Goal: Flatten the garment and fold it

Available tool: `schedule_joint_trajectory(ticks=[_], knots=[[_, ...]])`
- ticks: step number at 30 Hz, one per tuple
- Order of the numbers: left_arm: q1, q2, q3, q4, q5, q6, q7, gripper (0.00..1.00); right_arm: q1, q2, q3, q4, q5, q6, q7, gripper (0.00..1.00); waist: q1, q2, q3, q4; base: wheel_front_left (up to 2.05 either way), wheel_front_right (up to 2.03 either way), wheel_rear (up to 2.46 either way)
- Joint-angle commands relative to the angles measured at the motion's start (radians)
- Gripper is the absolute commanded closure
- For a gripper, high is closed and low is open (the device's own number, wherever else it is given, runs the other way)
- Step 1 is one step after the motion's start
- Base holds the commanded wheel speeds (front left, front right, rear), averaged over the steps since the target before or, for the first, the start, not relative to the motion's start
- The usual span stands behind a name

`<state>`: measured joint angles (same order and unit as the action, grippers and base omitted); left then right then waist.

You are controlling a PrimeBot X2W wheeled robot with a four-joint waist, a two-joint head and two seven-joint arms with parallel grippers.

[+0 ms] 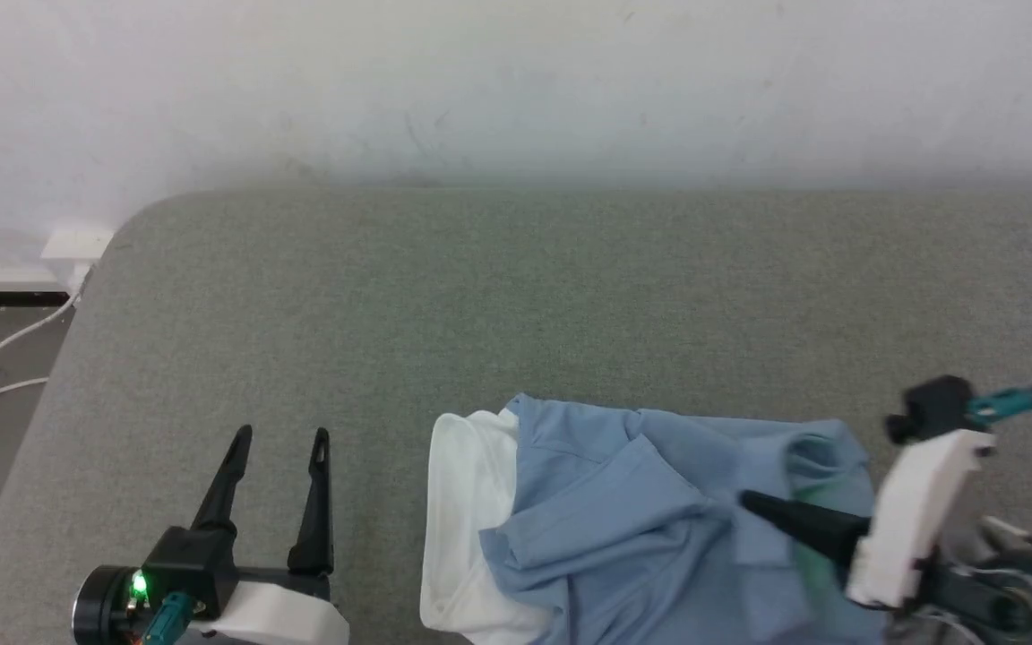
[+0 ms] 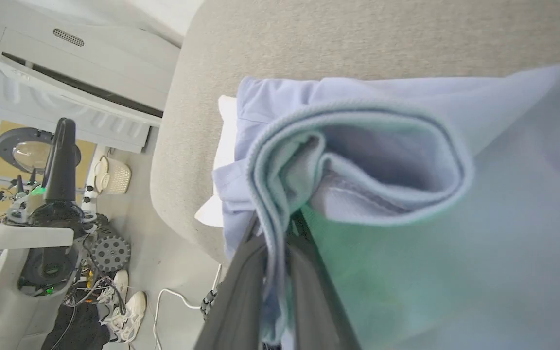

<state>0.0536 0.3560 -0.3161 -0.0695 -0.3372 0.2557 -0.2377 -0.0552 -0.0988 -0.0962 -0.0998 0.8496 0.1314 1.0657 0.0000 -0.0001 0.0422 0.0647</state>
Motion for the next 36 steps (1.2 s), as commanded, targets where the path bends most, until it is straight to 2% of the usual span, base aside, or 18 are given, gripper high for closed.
schedule_joint_trajectory(ticks=[1,11,14,15,16,17,22,28,33,36], knots=[[-0.013,0.002,-0.001,0.0,-0.006,-0.004,-0.001,0.0,-0.022,0.016,0.042,0.013,0.02,-0.001,-0.032,1.0,0.0,0.0001,0.004,-0.001,0.0,0.0,0.0],[-0.065,-0.013,-0.02,0.021,-0.003,-0.022,-0.008,0.0,-0.139,0.047,0.366,0.232,0.095,-0.001,-0.296,1.0,0.0,0.0001,0.053,0.036,0.0,0.0,0.0],[-0.076,-0.017,-0.019,0.033,-0.003,-0.026,-0.012,0.0,-0.172,0.048,0.434,0.292,0.106,-0.001,-0.38,1.0,0.0,0.0001,0.068,0.047,0.0,0.0,0.0],[-0.079,-0.018,-0.019,0.037,-0.004,-0.027,-0.013,0.0,-0.185,0.047,0.454,0.318,0.087,-0.001,-0.407,0.87,0.0,0.0001,0.072,0.05,0.0,0.0,0.0],[-0.082,-0.021,-0.018,0.04,-0.004,-0.028,-0.014,0.0,-0.198,0.044,0.471,0.345,0.061,-0.001,-0.439,0.52,0.0,0.0001,0.075,0.053,0.0,0.0,0.0],[-0.084,-0.023,-0.017,0.043,-0.004,-0.028,-0.015,0.0,-0.21,0.041,0.488,0.37,0.042,-0.001,-0.469,0.0,0.0,0.0001,0.079,0.055,0.0,0.0,0.0],[-0.089,-0.032,-0.015,0.054,-0.002,-0.031,-0.019,0.0,-0.258,0.029,0.559,0.433,0.012,-0.001,-0.557,0.0,0.0,0.0001,0.086,0.06,0.0,0.0,0.0],[-0.088,-0.037,-0.004,0.068,0.0,-0.035,-0.022,0.0,-0.356,-0.043,0.727,0.383,-0.058,-0.001,-0.647,0.0,0.0,0.0001,0.083,0.049,0.0,0.0,0.0],[-0.085,-0.042,0.002,0.074,0.002,-0.038,-0.023,0.0,-0.422,-0.139,0.824,0.311,-0.211,-0.001,-0.76,0.0,0.0,0.0001,0.071,0.034,0.0,0.0,0.0],[-0.077,-0.044,0.01,0.076,0.003,-0.035,-0.024,0.0,-0.417,-0.178,0.772,0.282,-0.363,-0.001,-0.886,0.0,0.0,0.0001,0.062,0.022,0.0,0.0,0.0]])
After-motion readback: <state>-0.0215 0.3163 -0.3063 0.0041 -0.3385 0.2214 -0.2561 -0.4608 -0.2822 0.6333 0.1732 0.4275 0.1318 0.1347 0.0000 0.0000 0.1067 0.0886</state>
